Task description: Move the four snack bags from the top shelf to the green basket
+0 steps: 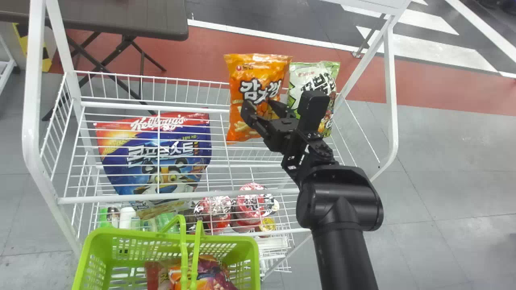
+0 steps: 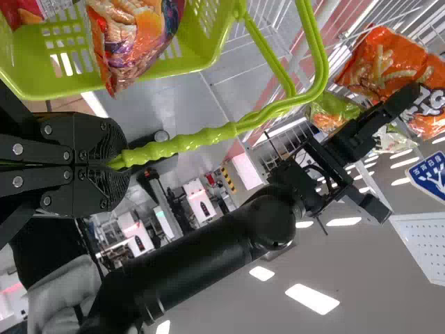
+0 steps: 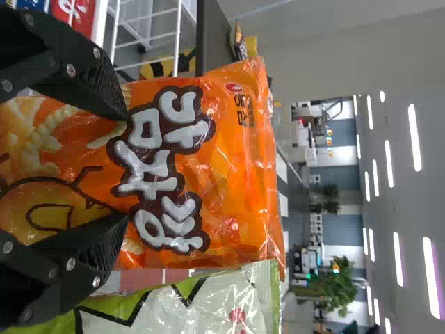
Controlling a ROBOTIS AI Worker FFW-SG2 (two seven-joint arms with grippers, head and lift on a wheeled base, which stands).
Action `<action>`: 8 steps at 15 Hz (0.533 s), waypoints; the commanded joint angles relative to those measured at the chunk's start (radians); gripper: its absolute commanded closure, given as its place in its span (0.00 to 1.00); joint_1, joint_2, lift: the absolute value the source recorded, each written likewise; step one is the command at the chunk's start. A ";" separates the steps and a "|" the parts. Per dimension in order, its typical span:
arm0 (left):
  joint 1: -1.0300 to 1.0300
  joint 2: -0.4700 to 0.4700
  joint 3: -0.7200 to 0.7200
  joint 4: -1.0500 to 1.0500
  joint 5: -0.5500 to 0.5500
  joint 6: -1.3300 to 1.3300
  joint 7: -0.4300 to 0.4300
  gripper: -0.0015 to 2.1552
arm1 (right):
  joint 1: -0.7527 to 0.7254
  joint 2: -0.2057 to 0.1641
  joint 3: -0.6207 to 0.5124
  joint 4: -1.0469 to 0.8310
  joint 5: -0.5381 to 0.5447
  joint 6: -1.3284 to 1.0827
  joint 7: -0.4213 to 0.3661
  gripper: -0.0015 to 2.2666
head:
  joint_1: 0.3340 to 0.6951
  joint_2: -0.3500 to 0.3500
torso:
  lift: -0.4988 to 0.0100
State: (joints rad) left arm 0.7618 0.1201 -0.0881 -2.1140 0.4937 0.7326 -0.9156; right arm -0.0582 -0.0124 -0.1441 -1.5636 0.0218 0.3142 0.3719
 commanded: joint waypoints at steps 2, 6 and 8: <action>-0.004 0.000 -0.002 0.000 0.000 0.000 0.003 0.62 | 0.035 0.000 0.000 -0.049 -0.005 0.004 0.038 0.98 | 1.00 0.00 | 0.98; -0.004 0.001 -0.002 -0.003 0.000 0.003 0.003 0.62 | 0.066 -0.001 -0.011 -0.105 -0.036 -0.005 0.090 0.98 | 1.00 0.01 | 0.98; -0.004 0.001 -0.002 -0.004 0.000 0.000 0.003 0.62 | 0.116 -0.003 -0.009 -0.185 -0.062 0.007 0.099 0.98 | 1.00 0.01 | 0.98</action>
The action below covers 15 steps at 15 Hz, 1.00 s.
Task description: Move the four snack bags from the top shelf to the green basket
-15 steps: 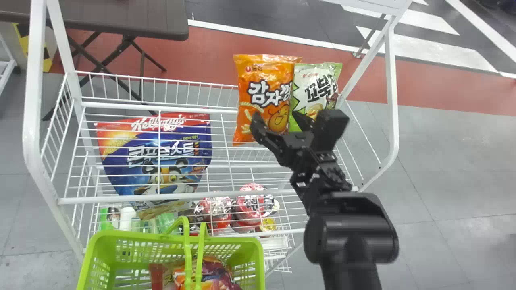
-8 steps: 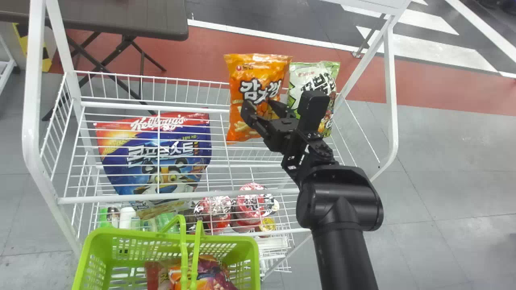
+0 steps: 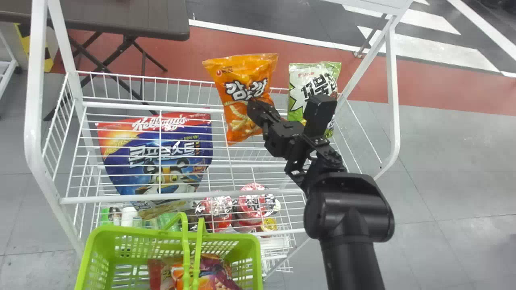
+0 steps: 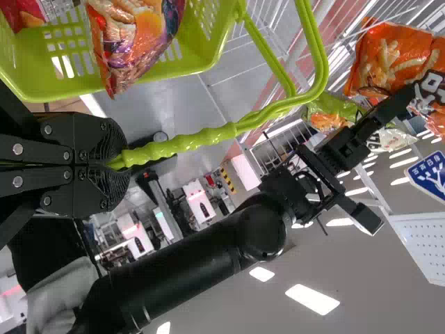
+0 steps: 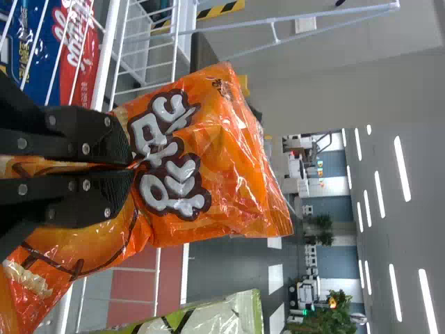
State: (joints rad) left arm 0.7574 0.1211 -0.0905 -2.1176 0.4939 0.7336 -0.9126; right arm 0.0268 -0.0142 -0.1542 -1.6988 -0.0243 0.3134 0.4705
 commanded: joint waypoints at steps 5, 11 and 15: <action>0.002 0.008 0.002 -0.007 0.002 -0.001 0.001 0.62 | 0.246 -0.003 -0.041 -0.386 -0.083 0.207 0.011 0.98 | 1.00 0.00 | 0.98; 0.000 -0.003 0.003 -0.015 -0.005 0.002 0.001 0.62 | 0.525 0.003 -0.318 -0.749 -0.376 0.932 0.123 0.98 | 1.00 0.00 | 0.98; -0.004 -0.024 -0.002 -0.013 -0.023 0.002 0.005 0.62 | 0.542 0.007 -0.426 -0.798 -0.511 1.259 0.160 0.98 | 1.00 0.00 | 0.98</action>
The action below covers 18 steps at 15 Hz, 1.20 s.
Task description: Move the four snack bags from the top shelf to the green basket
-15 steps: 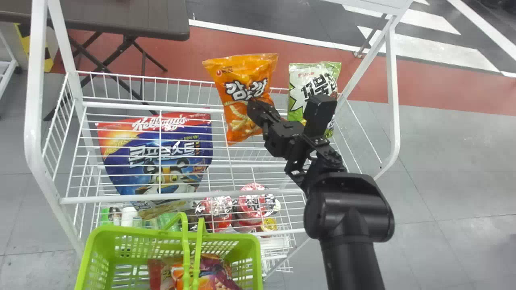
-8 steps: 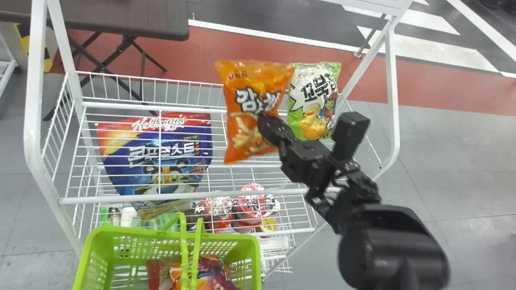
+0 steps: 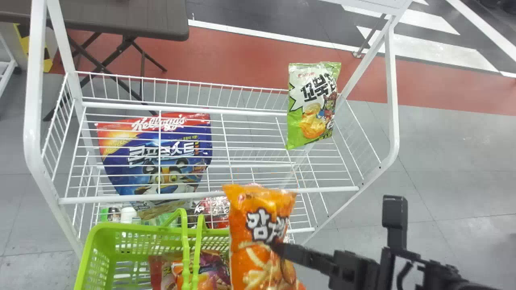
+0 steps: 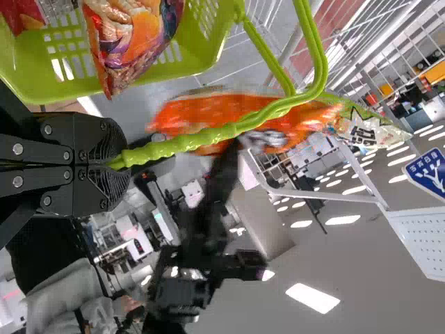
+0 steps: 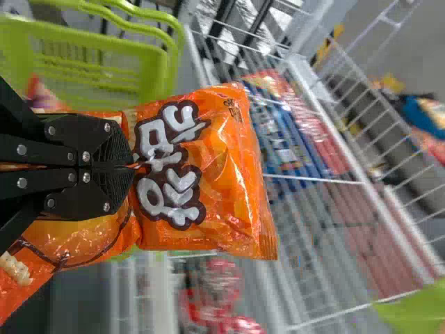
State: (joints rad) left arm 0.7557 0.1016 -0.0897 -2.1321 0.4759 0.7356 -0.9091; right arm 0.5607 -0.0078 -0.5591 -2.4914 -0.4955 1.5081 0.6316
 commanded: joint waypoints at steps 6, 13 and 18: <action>-0.007 -0.011 -0.015 0.001 -0.014 0.003 0.003 0.62 | 0.054 -0.003 0.163 0.066 -0.005 0.064 -0.004 0.98 | 1.00 0.00 | 0.98; -0.012 -0.008 -0.018 0.001 -0.013 0.003 0.001 0.62 | 0.068 -0.034 0.420 0.135 0.163 0.064 -0.079 0.98 | 1.00 0.00 | 0.98; -0.015 -0.005 -0.021 0.003 -0.013 0.006 0.001 0.62 | 0.068 -0.034 0.490 0.233 0.206 -0.300 -0.138 0.98 | 1.00 0.00 | 0.98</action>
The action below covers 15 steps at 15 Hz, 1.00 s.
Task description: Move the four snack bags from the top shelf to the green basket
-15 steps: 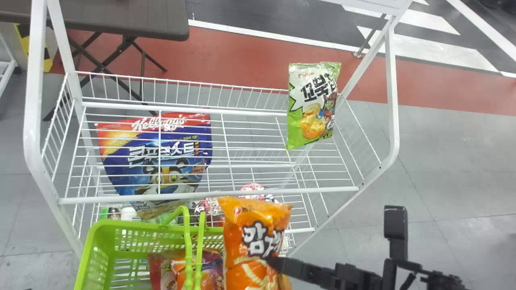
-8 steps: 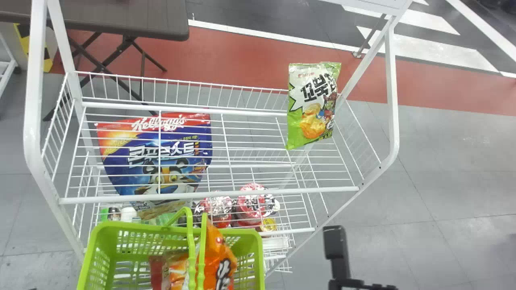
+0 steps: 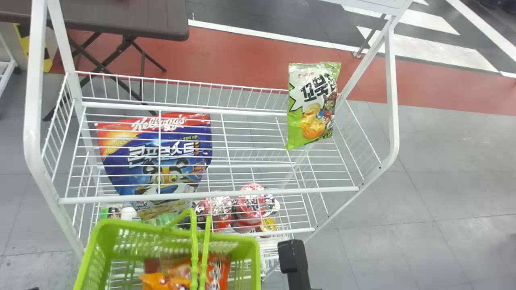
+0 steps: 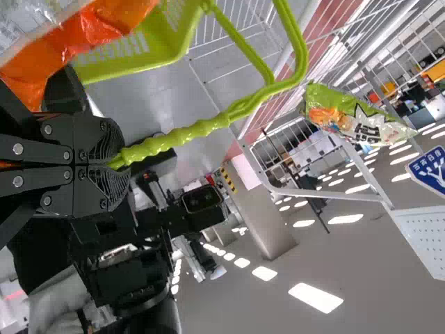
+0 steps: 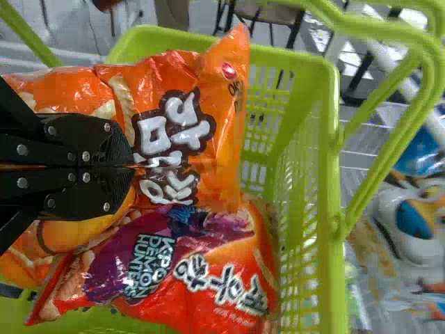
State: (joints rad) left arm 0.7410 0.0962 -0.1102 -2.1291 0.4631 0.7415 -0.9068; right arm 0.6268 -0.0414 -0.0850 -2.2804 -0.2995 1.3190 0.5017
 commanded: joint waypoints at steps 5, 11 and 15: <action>0.003 0.004 0.000 -0.002 0.003 0.000 -0.003 0.62 | 0.019 -0.008 0.031 0.044 0.046 -0.295 -0.060 0.03 | 1.00 0.00 | 0.98; 0.009 0.004 0.000 -0.008 0.000 0.000 -0.001 0.62 | 0.062 -0.018 -0.048 -0.037 0.040 -0.408 -0.040 0.03 | 1.00 0.00 | 0.98; 0.017 0.002 -0.005 -0.022 -0.004 -0.003 -0.001 0.62 | -0.012 -0.009 -0.093 0.009 0.077 -0.718 -0.107 0.03 | 1.00 0.00 | 0.98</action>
State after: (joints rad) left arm 0.7557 0.0983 -0.1145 -2.1463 0.4609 0.7412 -0.9080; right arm 0.6461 -0.0543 -0.1679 -2.2982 -0.2431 0.7308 0.4124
